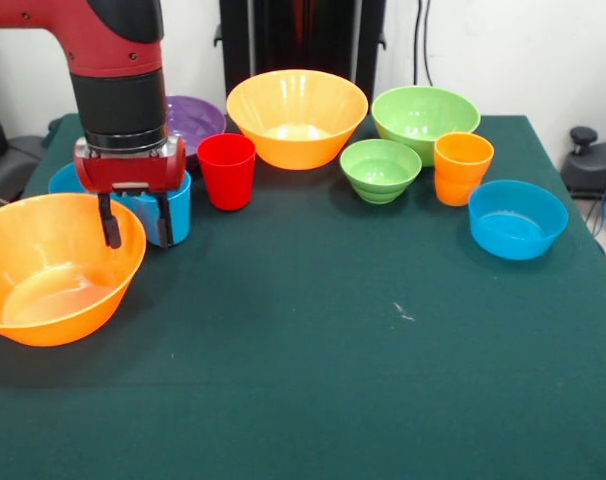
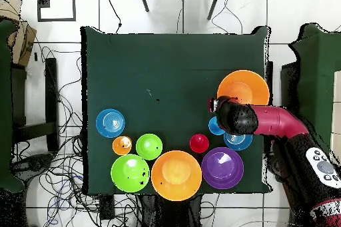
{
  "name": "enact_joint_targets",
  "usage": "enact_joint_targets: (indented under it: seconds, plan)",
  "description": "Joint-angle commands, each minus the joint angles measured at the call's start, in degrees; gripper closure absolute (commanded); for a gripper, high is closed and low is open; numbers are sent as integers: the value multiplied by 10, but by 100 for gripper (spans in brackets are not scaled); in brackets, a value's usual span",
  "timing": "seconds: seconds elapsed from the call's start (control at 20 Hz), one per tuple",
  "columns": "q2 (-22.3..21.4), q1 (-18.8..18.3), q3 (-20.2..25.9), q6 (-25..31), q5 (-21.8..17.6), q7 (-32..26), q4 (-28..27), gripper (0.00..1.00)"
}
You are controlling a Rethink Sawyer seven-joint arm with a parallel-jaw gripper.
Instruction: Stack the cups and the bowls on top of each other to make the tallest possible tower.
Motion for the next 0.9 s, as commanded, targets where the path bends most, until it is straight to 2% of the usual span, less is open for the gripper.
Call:
enact_joint_targets:
  seconds: [0.05, 0.35, 0.9]
  plan:
    - [13, 9, 1, -4, -36, -38, -19, 0]
    - [33, 20, -8, -19, -46, -25, -39, 0]
    - [36, 26, -13, -24, -48, -20, -37, 0]
